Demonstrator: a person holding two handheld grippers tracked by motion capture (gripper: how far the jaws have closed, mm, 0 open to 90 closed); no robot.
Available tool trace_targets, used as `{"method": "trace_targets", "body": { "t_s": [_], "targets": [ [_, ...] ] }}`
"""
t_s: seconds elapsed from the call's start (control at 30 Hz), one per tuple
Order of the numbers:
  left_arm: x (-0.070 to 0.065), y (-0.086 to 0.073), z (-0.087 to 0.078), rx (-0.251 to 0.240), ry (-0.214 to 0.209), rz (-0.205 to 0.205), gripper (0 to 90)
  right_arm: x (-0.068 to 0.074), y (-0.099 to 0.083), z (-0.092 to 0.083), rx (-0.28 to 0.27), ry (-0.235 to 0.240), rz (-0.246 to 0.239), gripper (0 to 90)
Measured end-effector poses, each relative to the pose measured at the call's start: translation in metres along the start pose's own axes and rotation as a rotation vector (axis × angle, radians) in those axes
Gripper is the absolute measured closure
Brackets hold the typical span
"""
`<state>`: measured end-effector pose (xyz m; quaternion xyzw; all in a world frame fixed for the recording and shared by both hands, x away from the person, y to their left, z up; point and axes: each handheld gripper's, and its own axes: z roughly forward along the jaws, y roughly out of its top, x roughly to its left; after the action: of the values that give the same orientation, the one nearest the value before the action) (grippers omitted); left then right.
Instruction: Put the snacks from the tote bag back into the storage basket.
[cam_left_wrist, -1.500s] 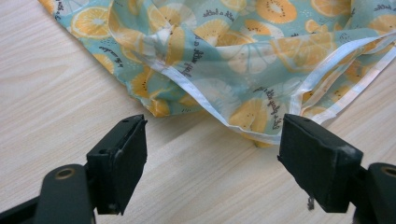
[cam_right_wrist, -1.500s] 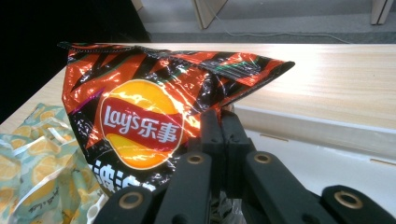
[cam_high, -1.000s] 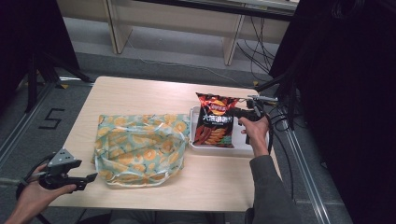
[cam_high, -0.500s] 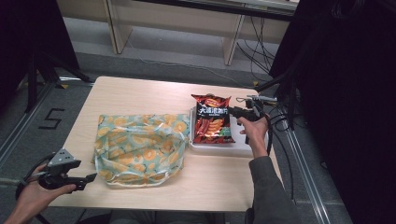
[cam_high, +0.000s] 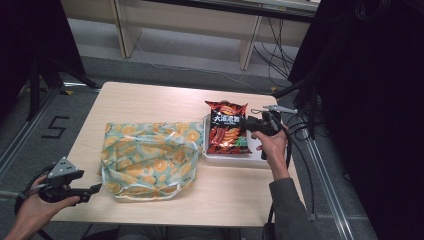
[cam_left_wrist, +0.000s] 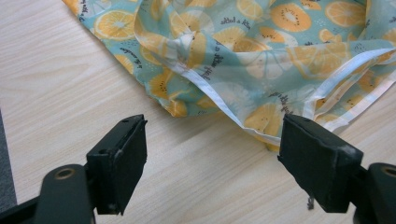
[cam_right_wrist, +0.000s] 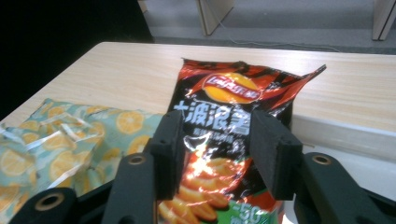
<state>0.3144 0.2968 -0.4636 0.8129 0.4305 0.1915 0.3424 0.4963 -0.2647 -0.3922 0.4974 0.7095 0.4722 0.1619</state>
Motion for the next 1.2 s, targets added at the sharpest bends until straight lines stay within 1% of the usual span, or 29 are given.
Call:
{"method": "trace_targets", "body": {
  "t_s": [0.03, 0.07, 0.1, 0.13, 0.17, 0.2, 0.33, 0.37, 0.4, 0.43, 0.47, 0.5, 0.53, 0.6, 0.63, 0.67, 0.7, 0.73, 0.77, 0.83, 0.87, 0.9, 0.93, 1.0, 1.03, 1.1, 1.13, 1.17, 1.2],
  "targets": [
    [-0.001, 0.000, 0.000, -0.002, -0.001, -0.019, 22.8, 0.003, -0.002, -0.002, -0.001, 0.005, 0.014, 54.4],
    [0.001, 0.001, -0.001, 0.000, 0.008, 0.018, 22.8, 0.004, -0.004, -0.003, -0.011, 0.009, -0.008, 54.0],
    [-0.001, 0.000, 0.000, -0.008, -0.003, -0.017, 22.8, 0.006, -0.006, -0.005, -0.009, 0.017, -0.007, 52.9],
    [-0.001, 0.000, -0.001, -0.006, -0.001, -0.026, 22.8, 0.008, -0.007, -0.007, -0.012, 0.019, -0.008, 52.3],
    [0.000, 0.000, -0.001, -0.007, 0.001, -0.013, 22.7, 0.014, -0.009, -0.009, -0.005, 0.017, 0.019, 51.8],
    [-0.001, 0.000, -0.001, -0.010, -0.002, -0.020, 22.7, 0.013, -0.010, -0.008, -0.017, 0.017, -0.024, 50.9],
    [-0.001, 0.000, -0.001, -0.013, -0.005, -0.037, 21.9, 0.022, -0.016, -0.008, -0.001, 0.014, -0.049, 49.3],
    [0.002, 0.001, -0.002, 0.000, -0.002, 0.016, 21.7, 0.023, -0.017, -0.007, -0.005, 0.024, -0.064, 49.2],
    [0.002, 0.001, -0.002, -0.004, -0.004, 0.005, 21.6, 0.029, -0.019, -0.008, 0.017, 0.023, -0.026, 49.1],
    [0.004, 0.002, -0.002, -0.010, 0.001, 0.044, 21.4, 0.029, -0.019, -0.006, 0.000, 0.042, -0.074, 48.7],
    [0.005, 0.002, -0.002, -0.009, 0.000, 0.054, 21.2, 0.032, -0.020, -0.006, 0.001, 0.044, -0.080, 48.5],
    [0.005, 0.002, -0.002, -0.008, 0.005, 0.065, 20.9, 0.039, -0.022, -0.006, 0.008, 0.053, -0.047, 47.7],
    [0.005, 0.002, -0.002, -0.008, 0.003, 0.065, 20.4, 0.040, -0.022, -0.006, 0.021, 0.066, -0.048, 47.6],
    [0.001, 0.000, -0.002, -0.011, -0.009, -0.017, 19.2, 0.043, -0.024, -0.004, 0.007, 0.073, -0.088, 46.8],
    [0.001, 0.000, -0.001, -0.006, -0.010, -0.021, 18.6, 0.045, -0.024, -0.003, 0.014, 0.078, -0.096, 46.5],
    [-0.001, 0.000, 0.000, -0.021, -0.004, -0.039, 18.0, 0.050, -0.026, -0.003, 0.016, 0.079, -0.074, 46.5],
    [-0.002, 0.000, 0.000, -0.029, -0.008, -0.059, 17.4, 0.050, -0.026, -0.002, 0.023, 0.081, -0.103, 46.0],
    [-0.001, 0.000, 0.000, -0.027, -0.008, -0.046, 17.0, 0.055, -0.027, -0.002, 0.023, 0.086, -0.079, 45.6],
    [0.003, 0.001, -0.001, -0.012, -0.004, -0.001, 16.7, 0.055, -0.028, -0.001, 0.021, 0.088, -0.119, 45.2],
    [0.005, 0.002, -0.001, -0.022, -0.003, 0.033, 16.4, 0.061, -0.031, -0.002, 0.030, 0.104, -0.104, 44.7],
    [0.005, 0.001, 0.001, -0.046, -0.003, 0.028, 16.4, 0.061, -0.031, -0.001, 0.026, 0.091, -0.152, 44.1],
    [0.006, 0.002, 0.001, -0.043, -0.008, 0.045, 16.3, 0.066, -0.034, 0.000, 0.041, 0.114, -0.118, 43.4],
    [0.006, 0.002, 0.001, -0.048, -0.008, 0.042, 16.2, 0.066, -0.036, 0.001, 0.038, 0.107, -0.139, 42.9],
    [0.000, 0.001, -0.001, -0.017, -0.012, -0.037, 16.0, 0.070, -0.040, 0.001, 0.052, 0.102, -0.137, 42.6],
    [0.000, 0.001, -0.001, -0.025, -0.006, -0.040, 16.0, 0.069, -0.040, 0.002, 0.055, 0.121, -0.169, 42.5],
    [0.001, 0.001, -0.001, -0.030, -0.006, -0.033, 16.0, 0.074, -0.044, -0.001, 0.061, 0.118, -0.143, 42.4],
    [0.001, 0.001, -0.001, -0.028, -0.005, -0.032, 16.0, 0.076, -0.046, -0.001, 0.059, 0.122, -0.145, 42.4],
    [-0.002, 0.001, 0.000, -0.040, -0.005, -0.059, 16.0, 0.076, -0.048, -0.001, 0.057, 0.130, -0.156, 42.3],
    [-0.001, 0.001, 0.000, -0.041, -0.004, -0.042, 16.0, 0.076, -0.050, -0.001, 0.051, 0.136, -0.174, 42.2]
  ]
}}
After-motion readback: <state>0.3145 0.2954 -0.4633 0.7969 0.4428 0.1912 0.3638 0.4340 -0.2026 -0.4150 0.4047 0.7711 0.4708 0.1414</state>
